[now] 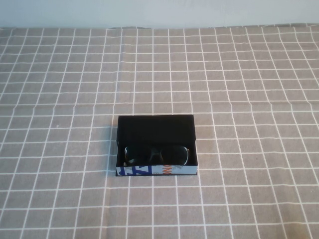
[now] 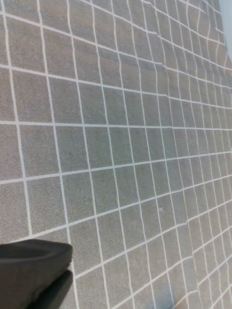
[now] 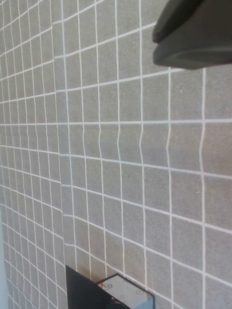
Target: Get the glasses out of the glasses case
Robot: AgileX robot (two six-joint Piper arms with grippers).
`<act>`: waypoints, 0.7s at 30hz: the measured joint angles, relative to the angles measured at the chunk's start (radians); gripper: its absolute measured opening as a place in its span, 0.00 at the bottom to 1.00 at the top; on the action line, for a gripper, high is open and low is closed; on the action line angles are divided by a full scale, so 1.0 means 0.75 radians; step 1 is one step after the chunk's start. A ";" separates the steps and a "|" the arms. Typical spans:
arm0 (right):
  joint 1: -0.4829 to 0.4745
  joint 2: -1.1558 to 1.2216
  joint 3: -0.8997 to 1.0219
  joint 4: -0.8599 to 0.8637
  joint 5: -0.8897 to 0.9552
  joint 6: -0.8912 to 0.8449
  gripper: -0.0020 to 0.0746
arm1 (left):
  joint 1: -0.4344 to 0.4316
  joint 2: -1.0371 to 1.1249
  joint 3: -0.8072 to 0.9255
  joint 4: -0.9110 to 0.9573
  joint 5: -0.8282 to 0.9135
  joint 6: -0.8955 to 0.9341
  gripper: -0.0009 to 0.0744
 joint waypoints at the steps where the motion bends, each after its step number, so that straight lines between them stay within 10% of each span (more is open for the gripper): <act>1: 0.000 0.000 0.000 0.002 0.000 0.000 0.00 | 0.000 0.000 0.000 0.000 0.000 0.000 0.01; 21: 0.000 0.000 0.000 0.930 -0.308 0.000 0.00 | 0.000 0.000 0.000 0.000 0.000 0.000 0.01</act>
